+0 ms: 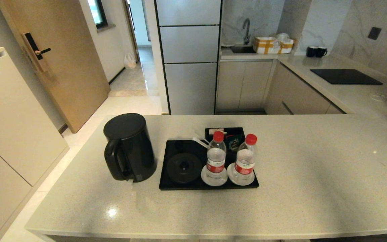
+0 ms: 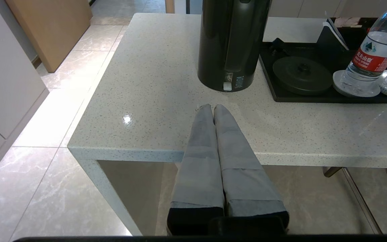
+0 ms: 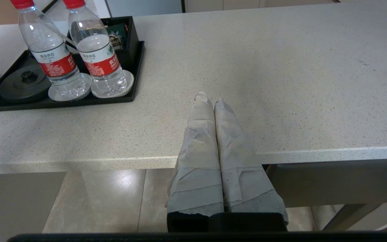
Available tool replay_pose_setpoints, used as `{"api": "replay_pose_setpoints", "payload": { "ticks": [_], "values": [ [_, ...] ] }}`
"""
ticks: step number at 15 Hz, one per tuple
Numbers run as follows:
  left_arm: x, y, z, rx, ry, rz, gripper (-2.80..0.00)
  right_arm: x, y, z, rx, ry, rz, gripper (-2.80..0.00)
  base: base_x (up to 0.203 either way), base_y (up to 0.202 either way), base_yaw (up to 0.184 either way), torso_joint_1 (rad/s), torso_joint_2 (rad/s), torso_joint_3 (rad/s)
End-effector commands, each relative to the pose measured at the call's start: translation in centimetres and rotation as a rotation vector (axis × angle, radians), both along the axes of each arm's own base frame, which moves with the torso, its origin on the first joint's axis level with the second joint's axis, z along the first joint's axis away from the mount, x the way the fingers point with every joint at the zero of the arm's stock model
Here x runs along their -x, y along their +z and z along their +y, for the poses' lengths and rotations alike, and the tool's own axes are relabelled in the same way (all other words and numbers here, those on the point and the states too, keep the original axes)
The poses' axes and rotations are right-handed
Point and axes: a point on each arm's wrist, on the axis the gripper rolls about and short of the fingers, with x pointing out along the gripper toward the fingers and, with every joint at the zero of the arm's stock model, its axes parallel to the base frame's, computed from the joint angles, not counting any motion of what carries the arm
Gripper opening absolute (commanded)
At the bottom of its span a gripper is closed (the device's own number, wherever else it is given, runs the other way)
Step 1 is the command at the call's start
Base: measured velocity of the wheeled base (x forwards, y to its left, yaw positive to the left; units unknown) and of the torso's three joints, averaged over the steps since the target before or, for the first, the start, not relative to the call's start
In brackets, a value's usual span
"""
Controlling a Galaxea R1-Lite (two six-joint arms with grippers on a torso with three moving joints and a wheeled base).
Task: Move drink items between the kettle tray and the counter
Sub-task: Pick up the bottled water
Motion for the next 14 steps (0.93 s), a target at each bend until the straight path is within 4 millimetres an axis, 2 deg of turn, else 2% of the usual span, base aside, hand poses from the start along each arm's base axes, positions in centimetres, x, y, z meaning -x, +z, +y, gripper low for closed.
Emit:
{"api": "replay_pose_setpoints", "payload": {
  "ticks": [1, 14],
  "values": [
    [-0.02, -0.04, 0.0, 0.001, 0.001, 0.002, -2.8, -0.01, 0.01, 0.0, 0.001, 0.0, 0.002, -2.8, 0.0, 0.0, 0.0, 0.0, 0.0, 0.0],
    [-0.02, -0.04, 0.0, 0.001, 0.001, 0.002, -2.8, -0.01, 0.01, 0.0, 0.001, 0.0, 0.002, -2.8, 0.0, 0.0, 0.0, 0.0, 0.0, 0.0]
  ]
}}
